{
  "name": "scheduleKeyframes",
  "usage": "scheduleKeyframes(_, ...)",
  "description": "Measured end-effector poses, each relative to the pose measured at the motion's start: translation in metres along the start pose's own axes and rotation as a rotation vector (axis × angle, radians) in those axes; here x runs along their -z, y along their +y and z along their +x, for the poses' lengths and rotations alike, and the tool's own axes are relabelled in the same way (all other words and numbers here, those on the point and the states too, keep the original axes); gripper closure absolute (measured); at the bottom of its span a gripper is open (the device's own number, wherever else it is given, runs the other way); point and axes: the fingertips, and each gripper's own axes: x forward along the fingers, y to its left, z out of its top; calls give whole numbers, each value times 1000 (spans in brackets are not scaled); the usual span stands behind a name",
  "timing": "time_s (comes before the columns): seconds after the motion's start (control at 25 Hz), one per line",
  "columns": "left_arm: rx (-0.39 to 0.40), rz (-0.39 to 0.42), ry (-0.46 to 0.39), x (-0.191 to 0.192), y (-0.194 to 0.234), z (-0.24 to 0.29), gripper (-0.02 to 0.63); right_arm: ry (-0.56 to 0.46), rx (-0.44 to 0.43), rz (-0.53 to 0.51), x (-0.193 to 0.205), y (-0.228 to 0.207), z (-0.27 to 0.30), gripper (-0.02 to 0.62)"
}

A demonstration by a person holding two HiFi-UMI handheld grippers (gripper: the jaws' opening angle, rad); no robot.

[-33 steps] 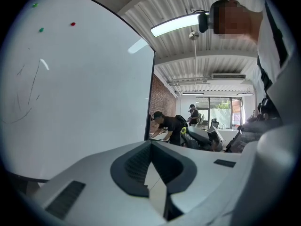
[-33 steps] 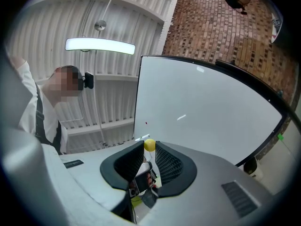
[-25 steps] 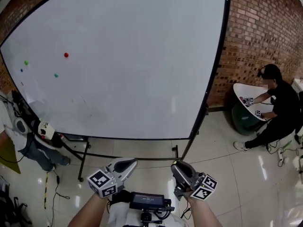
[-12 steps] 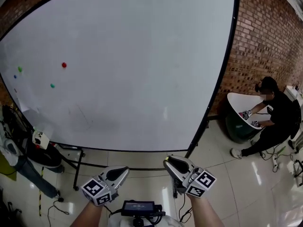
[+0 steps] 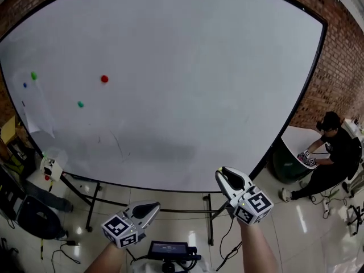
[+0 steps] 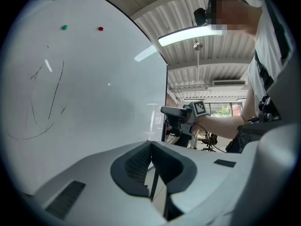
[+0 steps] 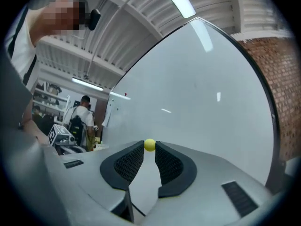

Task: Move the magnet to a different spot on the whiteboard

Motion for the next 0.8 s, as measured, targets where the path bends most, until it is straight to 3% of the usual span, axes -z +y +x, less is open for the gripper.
scheduleKeyframes(0.28,53,26,-17,2,25,-17,571,92,34,-347,-44,4,53,506)
scheduleKeyframes(0.48,64,17,-36,7,54,-30,571,183,121,-604,-66,17,88,500)
scheduleKeyframes(0.8,120,6,-53,14,67,-25,571,280,262,-839,-87,13,117,500)
